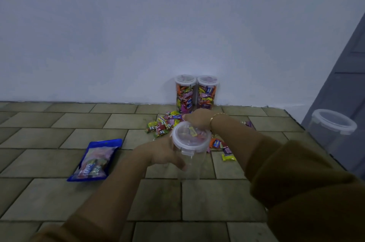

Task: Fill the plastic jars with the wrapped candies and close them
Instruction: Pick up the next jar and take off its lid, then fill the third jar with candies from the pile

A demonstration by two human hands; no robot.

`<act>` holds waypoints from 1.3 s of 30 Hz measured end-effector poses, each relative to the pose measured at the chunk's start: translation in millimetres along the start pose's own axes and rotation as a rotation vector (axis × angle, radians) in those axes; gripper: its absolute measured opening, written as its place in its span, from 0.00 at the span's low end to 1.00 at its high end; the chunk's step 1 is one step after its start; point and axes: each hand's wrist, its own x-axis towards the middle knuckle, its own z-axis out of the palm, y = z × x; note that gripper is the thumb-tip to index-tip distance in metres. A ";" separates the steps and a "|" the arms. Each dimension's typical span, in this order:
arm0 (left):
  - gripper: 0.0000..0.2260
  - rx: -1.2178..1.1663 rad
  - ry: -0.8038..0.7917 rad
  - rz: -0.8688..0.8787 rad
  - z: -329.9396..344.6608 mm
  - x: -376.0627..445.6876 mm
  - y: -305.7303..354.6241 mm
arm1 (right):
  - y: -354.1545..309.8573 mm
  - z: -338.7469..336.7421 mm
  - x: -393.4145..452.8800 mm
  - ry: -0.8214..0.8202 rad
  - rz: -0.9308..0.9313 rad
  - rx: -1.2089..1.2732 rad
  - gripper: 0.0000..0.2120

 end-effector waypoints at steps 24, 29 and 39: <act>0.47 -0.139 0.156 0.140 13.7 3.1 -25.5 | 13.6 -41.4 -56.1 -0.054 -0.234 0.144 0.14; 0.44 -0.221 0.252 0.185 21.6 7.1 -24.6 | 31.7 -43.6 -66.8 -0.271 -0.116 -0.092 0.05; 0.46 -0.189 0.444 0.158 39.6 14.3 -24.2 | 101.9 55.4 -80.0 0.169 -0.229 -0.367 0.12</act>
